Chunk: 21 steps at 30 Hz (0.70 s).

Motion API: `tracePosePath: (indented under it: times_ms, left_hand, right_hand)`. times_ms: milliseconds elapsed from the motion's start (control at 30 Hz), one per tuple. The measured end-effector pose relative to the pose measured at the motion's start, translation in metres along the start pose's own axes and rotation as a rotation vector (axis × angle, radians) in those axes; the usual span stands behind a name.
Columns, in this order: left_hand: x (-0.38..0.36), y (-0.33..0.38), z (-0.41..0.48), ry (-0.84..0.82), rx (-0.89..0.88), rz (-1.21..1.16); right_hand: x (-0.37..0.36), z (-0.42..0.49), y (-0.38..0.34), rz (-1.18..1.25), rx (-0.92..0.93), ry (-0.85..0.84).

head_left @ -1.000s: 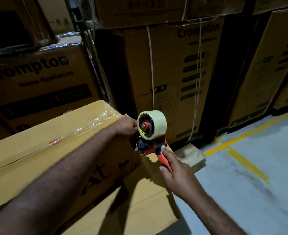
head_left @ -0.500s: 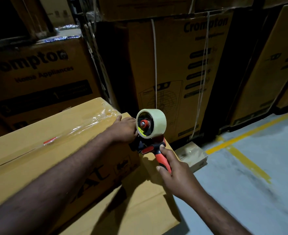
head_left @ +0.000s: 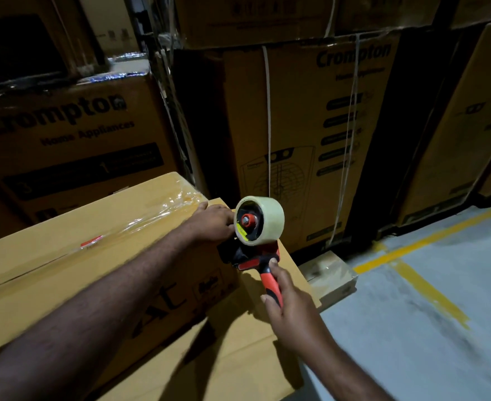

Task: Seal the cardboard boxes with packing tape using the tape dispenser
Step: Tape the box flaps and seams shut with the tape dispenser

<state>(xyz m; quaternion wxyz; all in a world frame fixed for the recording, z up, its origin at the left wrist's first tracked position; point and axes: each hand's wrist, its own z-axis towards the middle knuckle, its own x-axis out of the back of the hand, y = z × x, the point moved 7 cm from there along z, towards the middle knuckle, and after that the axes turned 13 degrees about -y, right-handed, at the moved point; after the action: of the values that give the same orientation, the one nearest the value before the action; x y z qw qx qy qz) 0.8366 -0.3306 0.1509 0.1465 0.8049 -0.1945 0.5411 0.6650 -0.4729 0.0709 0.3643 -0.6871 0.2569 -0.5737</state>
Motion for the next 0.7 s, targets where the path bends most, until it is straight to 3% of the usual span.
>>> tracePosePath:
  times_ms: [133, 300, 500, 700]
  left_hand:
    - [-0.001, 0.001, -0.007, 0.038, 0.010, 0.067]
    - [-0.003, 0.006, -0.012, 0.090, -0.007, 0.122]
    - [-0.006, 0.003, -0.032, 0.074, -0.027, 0.141]
    - [-0.042, 0.012, -0.114, 0.197, -0.273, 0.189]
  right_hand:
    - [-0.014, -0.005, 0.005, -0.045, -0.006, -0.070]
    - [-0.016, -0.013, 0.035, 0.083, -0.077, -0.107]
    - [0.014, -0.002, 0.053, 0.647, -0.107, 0.023]
    - [0.020, 0.011, 0.056, 0.919, -0.075, 0.070]
